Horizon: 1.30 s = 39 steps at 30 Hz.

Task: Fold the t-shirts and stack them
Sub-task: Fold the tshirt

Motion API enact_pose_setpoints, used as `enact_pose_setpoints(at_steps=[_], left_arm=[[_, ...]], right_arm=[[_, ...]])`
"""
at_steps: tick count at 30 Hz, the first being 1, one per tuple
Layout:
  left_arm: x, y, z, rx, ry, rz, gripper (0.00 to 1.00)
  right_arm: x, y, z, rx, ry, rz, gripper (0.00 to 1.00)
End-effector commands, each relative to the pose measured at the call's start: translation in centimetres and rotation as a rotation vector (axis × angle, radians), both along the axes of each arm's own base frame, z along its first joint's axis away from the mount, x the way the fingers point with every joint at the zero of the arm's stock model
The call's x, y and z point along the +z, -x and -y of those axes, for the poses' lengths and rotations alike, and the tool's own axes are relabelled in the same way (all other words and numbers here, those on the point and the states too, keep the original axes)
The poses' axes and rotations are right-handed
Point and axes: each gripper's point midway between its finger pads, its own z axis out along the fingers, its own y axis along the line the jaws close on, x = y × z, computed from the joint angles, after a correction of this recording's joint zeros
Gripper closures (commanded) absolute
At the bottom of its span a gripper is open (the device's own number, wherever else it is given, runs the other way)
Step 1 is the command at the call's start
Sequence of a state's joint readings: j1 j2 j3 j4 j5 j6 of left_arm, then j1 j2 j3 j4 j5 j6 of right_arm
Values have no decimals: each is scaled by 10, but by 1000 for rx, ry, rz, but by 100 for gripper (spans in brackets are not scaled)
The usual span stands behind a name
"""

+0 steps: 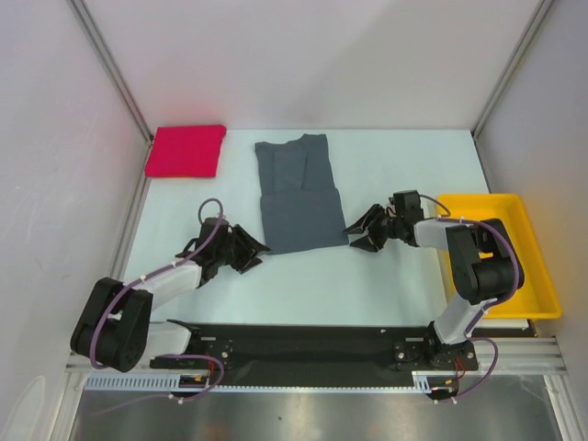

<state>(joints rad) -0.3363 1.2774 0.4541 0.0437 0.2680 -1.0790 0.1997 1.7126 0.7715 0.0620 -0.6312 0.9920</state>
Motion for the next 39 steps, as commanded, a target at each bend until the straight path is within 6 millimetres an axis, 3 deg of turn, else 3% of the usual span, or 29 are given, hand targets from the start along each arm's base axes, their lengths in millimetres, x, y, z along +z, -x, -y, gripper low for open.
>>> enact_pose_setpoints(at_steps=[1, 6, 14, 22, 30, 39], left_arm=[[1, -16, -8, 172, 43, 23, 47], [-20, -17, -9, 268, 111, -33, 49], [-28, -18, -8, 302, 143, -54, 45], [-45, -13, -11, 326, 104, -147, 50], [-45, -24, -8, 342, 89, -178, 51], [-52, -18, -13, 366, 71, -195, 55]], right_arm=[[4, -10, -5, -44, -6, 34, 47], [-10, -7, -4, -81, -9, -8, 48], [-19, -4, -4, -78, -15, -34, 49], [-30, -2, -3, -103, -1, -59, 49], [-40, 0, -3, -137, -8, -89, 50], [-44, 1, -1, -154, 2, -102, 55]])
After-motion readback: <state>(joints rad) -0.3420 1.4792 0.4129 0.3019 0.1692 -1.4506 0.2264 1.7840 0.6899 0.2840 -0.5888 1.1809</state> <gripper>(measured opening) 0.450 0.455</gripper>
